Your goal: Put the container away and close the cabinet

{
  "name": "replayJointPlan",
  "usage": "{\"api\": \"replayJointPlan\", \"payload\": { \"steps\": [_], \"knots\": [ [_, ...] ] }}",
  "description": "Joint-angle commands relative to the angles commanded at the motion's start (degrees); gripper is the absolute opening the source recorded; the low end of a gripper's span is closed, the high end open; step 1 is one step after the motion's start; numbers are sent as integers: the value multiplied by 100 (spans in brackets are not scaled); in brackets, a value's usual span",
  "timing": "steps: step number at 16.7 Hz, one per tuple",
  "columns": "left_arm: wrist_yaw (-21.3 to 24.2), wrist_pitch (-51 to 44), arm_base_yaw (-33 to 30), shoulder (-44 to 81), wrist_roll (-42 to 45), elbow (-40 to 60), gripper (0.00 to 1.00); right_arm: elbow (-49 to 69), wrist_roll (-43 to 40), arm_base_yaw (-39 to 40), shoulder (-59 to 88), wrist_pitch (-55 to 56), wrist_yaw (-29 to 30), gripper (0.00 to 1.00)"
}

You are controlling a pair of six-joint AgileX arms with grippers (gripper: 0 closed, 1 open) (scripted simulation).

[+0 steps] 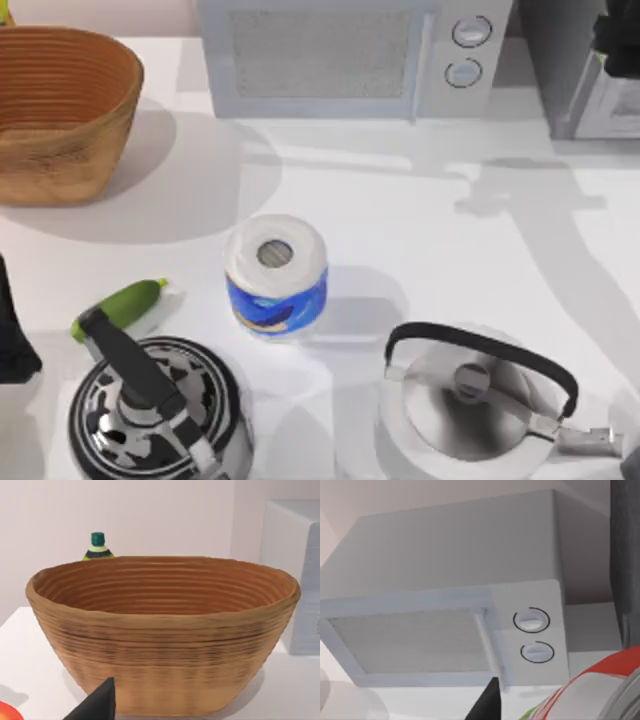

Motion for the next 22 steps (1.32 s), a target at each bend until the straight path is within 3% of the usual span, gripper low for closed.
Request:
{"api": "replayJointPlan", "payload": {
  "steps": [7, 11, 15, 22],
  "knots": [
    [0, 0, 0, 0, 0, 0, 100, -3575, -1116, -1387, -4238, 905, -760, 0],
    [0, 0, 0, 0, 0, 0, 100, -5045, -1535, -1912, -5771, 1022, -913, 0],
    [0, 0, 0, 0, 0, 0, 100, -5594, -1682, -2105, -6349, 1010, -925, 0],
    [0, 0, 0, 0, 0, 0, 100, -5420, -1673, -2081, -6230, 957, -913, 0]
  ]
}}
